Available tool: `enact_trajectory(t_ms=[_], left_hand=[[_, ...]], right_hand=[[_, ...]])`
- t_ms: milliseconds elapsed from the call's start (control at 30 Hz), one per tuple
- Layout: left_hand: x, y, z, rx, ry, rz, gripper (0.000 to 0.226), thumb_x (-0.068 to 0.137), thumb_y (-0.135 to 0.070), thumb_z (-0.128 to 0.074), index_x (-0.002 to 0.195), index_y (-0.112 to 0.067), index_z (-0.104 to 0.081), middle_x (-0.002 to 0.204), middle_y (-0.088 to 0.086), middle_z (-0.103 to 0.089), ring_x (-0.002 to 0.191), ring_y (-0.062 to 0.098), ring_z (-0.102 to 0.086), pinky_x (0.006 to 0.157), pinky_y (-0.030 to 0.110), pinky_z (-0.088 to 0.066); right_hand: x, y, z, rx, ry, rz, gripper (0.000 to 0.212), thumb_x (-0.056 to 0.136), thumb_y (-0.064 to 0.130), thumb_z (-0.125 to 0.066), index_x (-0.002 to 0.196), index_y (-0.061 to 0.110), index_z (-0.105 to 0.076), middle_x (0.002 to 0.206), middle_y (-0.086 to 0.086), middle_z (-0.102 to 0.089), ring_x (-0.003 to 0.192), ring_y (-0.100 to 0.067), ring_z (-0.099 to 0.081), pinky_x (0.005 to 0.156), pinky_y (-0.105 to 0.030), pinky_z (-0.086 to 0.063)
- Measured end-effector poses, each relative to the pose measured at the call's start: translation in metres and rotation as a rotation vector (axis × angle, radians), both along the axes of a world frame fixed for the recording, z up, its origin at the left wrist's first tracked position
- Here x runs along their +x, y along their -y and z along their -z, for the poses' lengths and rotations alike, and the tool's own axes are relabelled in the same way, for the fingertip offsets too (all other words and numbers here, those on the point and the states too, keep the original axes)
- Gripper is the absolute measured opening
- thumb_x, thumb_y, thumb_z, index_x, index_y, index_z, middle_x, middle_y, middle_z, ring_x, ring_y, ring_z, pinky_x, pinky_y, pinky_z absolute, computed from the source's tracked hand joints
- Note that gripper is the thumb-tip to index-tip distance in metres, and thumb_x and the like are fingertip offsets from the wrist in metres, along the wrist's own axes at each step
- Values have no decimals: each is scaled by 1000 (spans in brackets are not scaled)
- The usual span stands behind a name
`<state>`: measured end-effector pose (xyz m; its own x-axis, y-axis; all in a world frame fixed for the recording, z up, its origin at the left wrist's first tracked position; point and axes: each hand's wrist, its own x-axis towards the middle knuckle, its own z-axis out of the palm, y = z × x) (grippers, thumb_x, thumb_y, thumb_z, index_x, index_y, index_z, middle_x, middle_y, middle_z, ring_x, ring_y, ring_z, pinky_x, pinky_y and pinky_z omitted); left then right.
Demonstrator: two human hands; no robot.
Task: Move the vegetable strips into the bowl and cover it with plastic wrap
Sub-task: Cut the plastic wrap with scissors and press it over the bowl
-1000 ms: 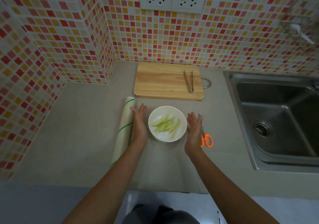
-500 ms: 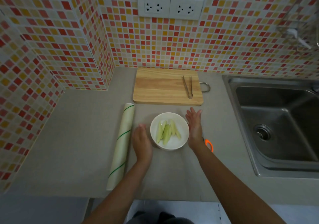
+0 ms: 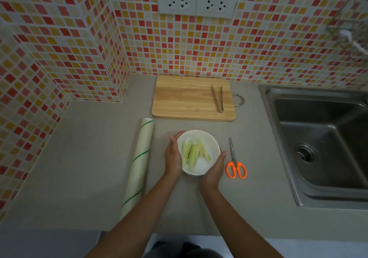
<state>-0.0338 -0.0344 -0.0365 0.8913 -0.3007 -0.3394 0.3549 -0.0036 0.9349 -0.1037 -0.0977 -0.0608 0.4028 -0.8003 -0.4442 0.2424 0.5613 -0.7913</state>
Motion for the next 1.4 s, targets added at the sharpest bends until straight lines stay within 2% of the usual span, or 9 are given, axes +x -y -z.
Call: enact_trajectory(t_ms=[233, 267, 300, 433, 600, 767, 900, 1133, 1400], left_hand=[[13, -2, 7, 71, 113, 122, 52, 102, -44, -22, 116, -24, -67, 116, -3, -68, 107, 10, -62, 89, 18, -44], [17, -1, 5, 96, 136, 177, 51, 102, -45, -22, 116, -26, -67, 116, -3, -68, 108, 11, -61, 91, 20, -44], [22, -1, 4, 115, 152, 228, 51, 101, -46, -22, 117, -27, -67, 116, -3, -68, 109, 11, -61, 94, 23, -44], [32, 2, 2, 125, 156, 330, 54, 101, -47, -22, 118, -24, -67, 114, -5, -68, 106, 10, -62, 93, 23, -45], [36, 4, 7, 60, 88, 365, 58, 101, -48, -23, 106, -17, -71, 108, 4, -72, 106, 20, -65, 96, 33, -48], [49, 2, 5, 143, 167, 513, 59, 93, -62, -18, 110, -35, -68, 119, -5, -68, 112, 12, -60, 99, 29, -42], [62, -5, -1, 61, 57, 224, 55, 100, -49, -19, 133, -23, -54, 141, -3, -53, 135, 10, -41, 112, 26, -24], [-15, -40, 6, -97, -66, -174, 87, 84, -72, -9, 148, -18, -33, 153, -9, -37, 139, 2, -32, 102, 7, -25], [-15, -6, 5, -319, -171, -291, 61, 100, -51, -19, 122, -14, -62, 124, 10, -63, 120, 27, -57, 105, 39, -43]], right_hand=[[-18, 26, -1, -265, -91, -220, 51, 102, 38, -26, 105, -2, -57, 105, -25, -60, 102, -38, -56, 95, -49, -43], [-17, 36, -6, -262, -113, -197, 52, 100, 39, -30, 105, -6, -57, 105, -29, -59, 88, -20, -40, 92, -49, -43], [-15, 44, -13, -224, -126, -177, 52, 100, 39, -32, 115, -5, -56, 117, -27, -59, 129, -43, -32, 99, -48, -41], [-6, 56, -27, -191, -81, -405, 51, 101, 39, -25, 138, 10, -44, 137, -5, -52, 126, -17, -50, 110, -35, -36], [-5, 53, -31, -205, -37, -583, 58, 102, 40, -22, 121, -2, -57, 108, -17, -65, 99, -23, -64, 86, -32, -54], [-10, 47, -36, -255, -74, -572, 53, 103, 36, -21, 115, 7, -63, 122, -21, -62, 109, -25, -62, 94, -36, -50], [-14, 36, -37, -234, -194, -477, 51, 101, 42, -27, 103, 11, -68, 122, -19, -63, 105, -13, -65, 80, -22, -52], [1, 54, -43, -200, -140, -413, 57, 101, 43, -23, 141, 7, -40, 146, -13, -43, 135, -21, -42, 113, -36, -31], [8, 29, -30, -74, -12, -418, 61, 101, 42, -27, 121, -5, -58, 126, -33, -55, 121, -44, -52, 107, -54, -39]])
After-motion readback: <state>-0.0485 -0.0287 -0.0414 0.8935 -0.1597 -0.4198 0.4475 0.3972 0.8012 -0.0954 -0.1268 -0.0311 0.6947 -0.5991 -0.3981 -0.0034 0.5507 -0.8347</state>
